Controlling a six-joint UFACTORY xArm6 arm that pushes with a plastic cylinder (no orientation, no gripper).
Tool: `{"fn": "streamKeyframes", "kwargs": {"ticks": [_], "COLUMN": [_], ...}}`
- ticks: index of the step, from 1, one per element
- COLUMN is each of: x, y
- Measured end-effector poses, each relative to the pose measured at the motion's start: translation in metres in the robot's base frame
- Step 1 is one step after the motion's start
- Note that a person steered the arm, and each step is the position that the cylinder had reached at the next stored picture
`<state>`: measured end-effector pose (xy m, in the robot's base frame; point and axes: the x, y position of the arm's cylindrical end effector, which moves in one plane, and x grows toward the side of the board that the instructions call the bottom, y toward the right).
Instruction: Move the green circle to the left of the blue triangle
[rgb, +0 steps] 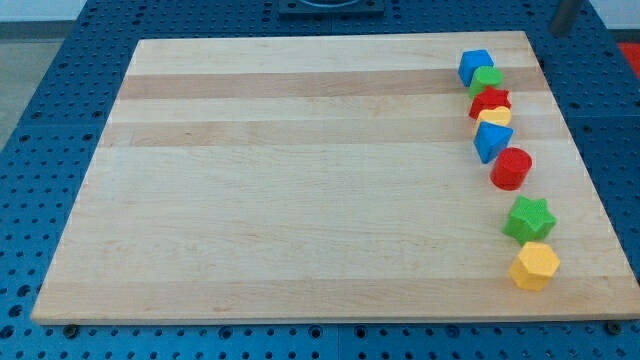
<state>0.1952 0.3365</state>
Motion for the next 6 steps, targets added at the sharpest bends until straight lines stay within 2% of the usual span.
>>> {"fn": "streamKeyframes", "kwargs": {"ticks": [1,3,4,6], "x": [0.029,0.034,0.055,0.07], "y": [-0.06,-0.068,-0.08,-0.105]}}
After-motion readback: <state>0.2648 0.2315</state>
